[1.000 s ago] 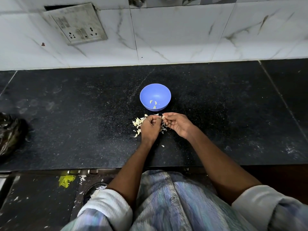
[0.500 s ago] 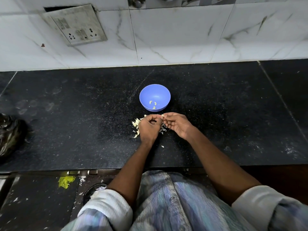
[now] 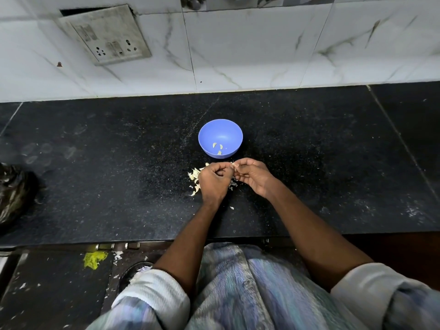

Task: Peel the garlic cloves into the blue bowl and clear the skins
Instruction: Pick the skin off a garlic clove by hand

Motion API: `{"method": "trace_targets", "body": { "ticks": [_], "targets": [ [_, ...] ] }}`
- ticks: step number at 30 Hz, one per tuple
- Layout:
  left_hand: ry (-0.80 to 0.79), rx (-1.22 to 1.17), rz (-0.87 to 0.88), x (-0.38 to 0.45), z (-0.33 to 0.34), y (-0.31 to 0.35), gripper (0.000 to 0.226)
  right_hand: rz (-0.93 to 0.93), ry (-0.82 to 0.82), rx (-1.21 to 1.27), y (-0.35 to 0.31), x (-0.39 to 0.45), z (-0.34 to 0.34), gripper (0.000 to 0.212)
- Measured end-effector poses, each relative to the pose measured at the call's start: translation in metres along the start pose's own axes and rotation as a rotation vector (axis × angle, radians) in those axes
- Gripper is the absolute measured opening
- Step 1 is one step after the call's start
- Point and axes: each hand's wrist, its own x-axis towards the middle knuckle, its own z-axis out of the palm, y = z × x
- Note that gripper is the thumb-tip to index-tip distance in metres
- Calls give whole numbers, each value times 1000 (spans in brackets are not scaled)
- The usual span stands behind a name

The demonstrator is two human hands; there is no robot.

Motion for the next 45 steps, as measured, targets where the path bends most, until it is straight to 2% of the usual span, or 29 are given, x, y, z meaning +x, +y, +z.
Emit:
{"method": "trace_targets", "body": {
  "ticks": [6,12,18,25,30,38,45],
  "targets": [
    [41,-25,-32,-2,0,1,5,-46,-25,-71,0,-4,0,11],
    [8,-45,-80,0,1,3,3,-84,-31,-136,3,-3,1,14],
    [24,36,-61,1,0,-8,18,-81,-3,-45,1,-3,-5,18],
    [1,64,2,2,2,-2,5,-84,27,-103,2,-2,-10,21],
    [-9,95,36,3,4,-4,8,-104,34,-146,1,-3,-11,16],
    [5,-3,-71,2,8,0,7,-157,102,-221,1,-2,-6,10],
    [48,-109,-181,-3,13,2,5,-138,98,-198,6,0,-4,14]
  ]
}}
